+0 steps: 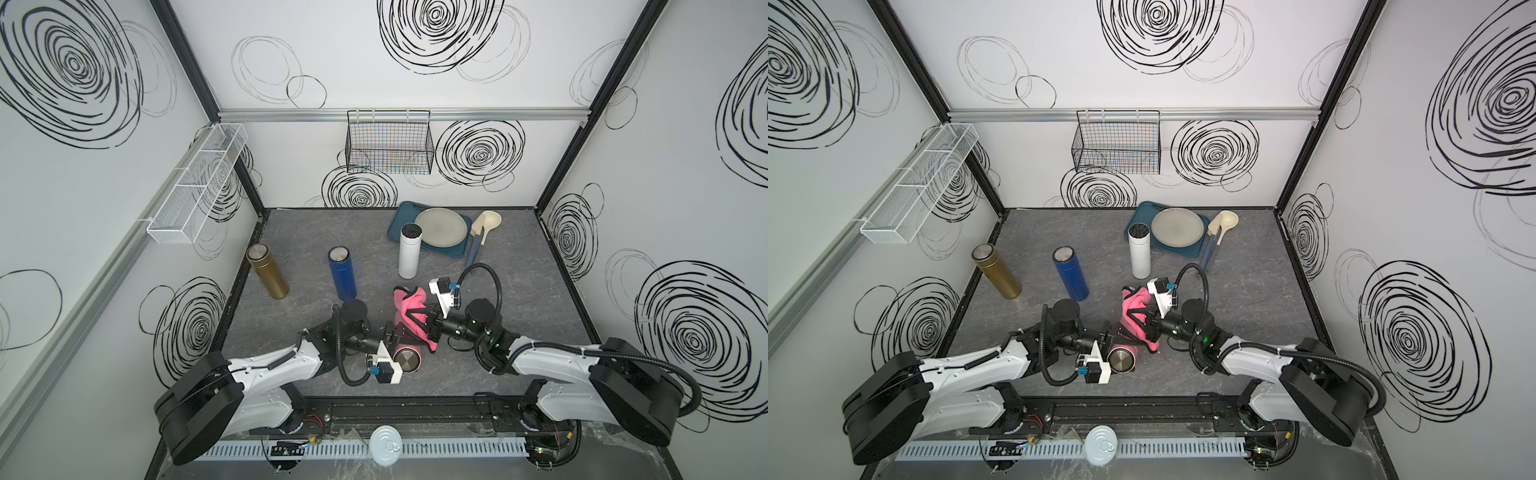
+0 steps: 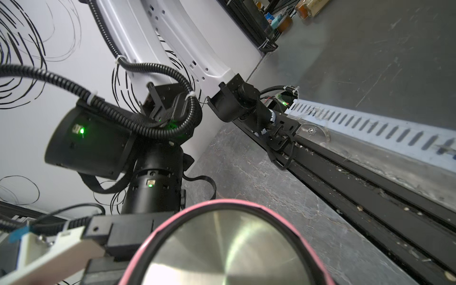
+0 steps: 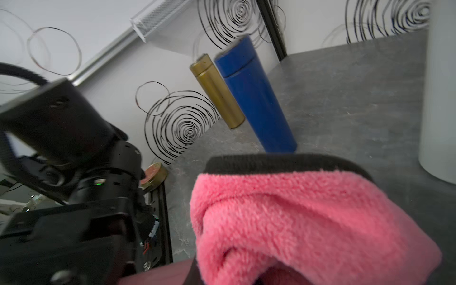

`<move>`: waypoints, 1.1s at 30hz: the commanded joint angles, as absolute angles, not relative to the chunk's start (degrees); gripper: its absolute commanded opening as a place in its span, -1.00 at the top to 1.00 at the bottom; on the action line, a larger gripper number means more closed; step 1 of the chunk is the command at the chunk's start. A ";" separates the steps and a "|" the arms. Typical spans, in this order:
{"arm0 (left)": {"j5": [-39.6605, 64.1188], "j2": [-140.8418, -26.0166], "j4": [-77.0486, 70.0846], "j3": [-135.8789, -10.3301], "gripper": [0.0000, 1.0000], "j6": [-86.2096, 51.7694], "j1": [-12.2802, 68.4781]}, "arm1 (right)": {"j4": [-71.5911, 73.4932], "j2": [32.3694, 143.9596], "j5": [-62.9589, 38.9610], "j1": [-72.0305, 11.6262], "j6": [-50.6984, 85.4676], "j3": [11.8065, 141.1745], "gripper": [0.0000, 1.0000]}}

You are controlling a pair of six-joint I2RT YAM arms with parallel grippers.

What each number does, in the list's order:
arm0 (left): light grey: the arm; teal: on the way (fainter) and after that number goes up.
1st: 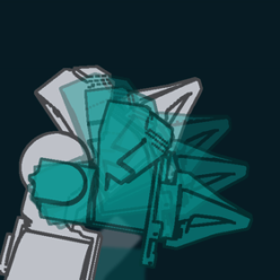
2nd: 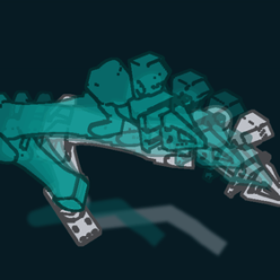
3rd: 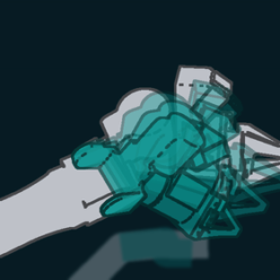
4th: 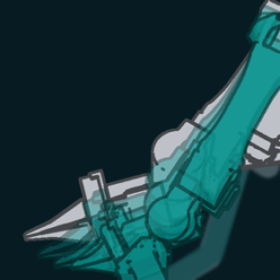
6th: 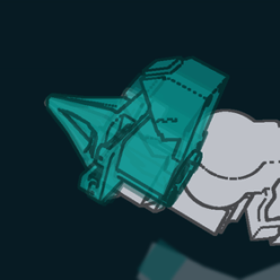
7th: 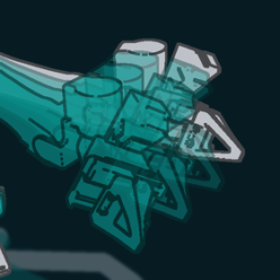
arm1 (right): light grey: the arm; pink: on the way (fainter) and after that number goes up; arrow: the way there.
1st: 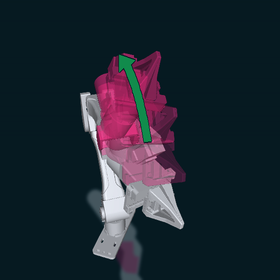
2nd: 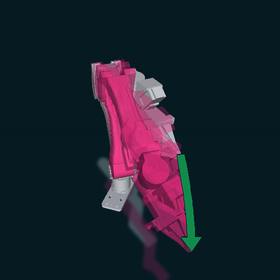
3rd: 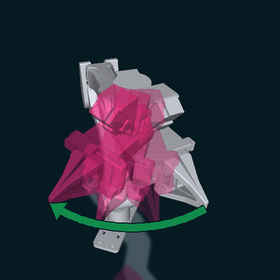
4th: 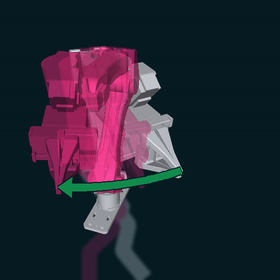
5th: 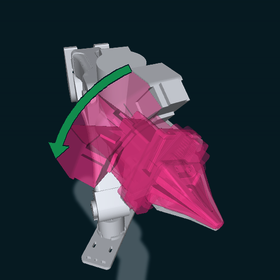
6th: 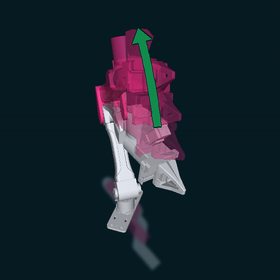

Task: Wipe the surface of the thermos
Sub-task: Wipe the dirt from the surface of the thermos.

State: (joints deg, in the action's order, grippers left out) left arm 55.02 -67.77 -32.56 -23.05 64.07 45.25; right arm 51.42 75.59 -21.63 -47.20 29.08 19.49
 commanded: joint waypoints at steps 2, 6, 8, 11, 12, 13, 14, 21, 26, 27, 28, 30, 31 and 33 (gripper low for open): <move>56.55 -65.17 -36.17 -25.84 1.00 68.29 45.17 | 53.00 77.69 -25.63 -47.18 29.64 19.99 1.00; 56.67 -65.38 -36.07 -25.96 1.00 68.65 45.14 | 47.96 73.31 -24.92 -50.64 28.20 23.13 1.00; 56.75 -65.39 -35.89 -26.10 1.00 68.83 45.28 | 47.72 71.09 -24.76 -52.62 27.71 24.05 1.00; 56.77 -65.30 -35.28 -26.27 1.00 69.44 45.47 | 49.13 69.79 -26.26 -53.48 27.60 24.27 1.00; 56.74 -65.14 -34.42 -26.43 1.00 69.96 45.54 | 49.73 69.99 -26.12 -53.08 27.51 23.81 1.00; 56.68 -65.06 -33.70 -26.60 1.00 70.72 45.66 | 50.43 70.57 -25.93 -52.37 27.53 23.19 1.00; 56.77 -65.04 -32.73 -26.78 1.00 71.35 45.73 | 52.08 71.84 -26.84 -50.94 28.39 22.32 1.00; 57.12 -64.71 -26.98 -28.04 1.00 74.58 45.77 | 49.97 78.59 -28.97 -46.79 26.29 20.57 1.00; 56.69 -65.03 -26.98 -28.45 1.00 74.77 45.88 | 45.55 77.86 -30.73 -46.27 24.81 23.79 1.00; 56.63 -65.10 -26.94 -28.47 1.00 74.86 45.88 | 44.56 77.43 -31.74 -46.87 24.52 25.15 1.00; 56.56 -65.17 -26.98 -28.52 1.00 74.88 45.88 | 43.35 76.87 -32.41 -48.10 23.76 26.77 1.00; 56.43 -65.28 -26.87 -28.73 1.00 74.88 45.94 | 41.20 75.70 -32.00 -50.80 21.87 29.20 1.00; 56.42 -65.29 -26.77 -28.81 1.00 75.01 46.02 | 41.07 75.35 -32.26 -51.82 21.29 29.89 1.00; 56.11 -65.24 -26.44 -28.83 1.00 75.27 46.09 | 42.27 75.38 -34.21 -52.14 21.38 30.32 1.00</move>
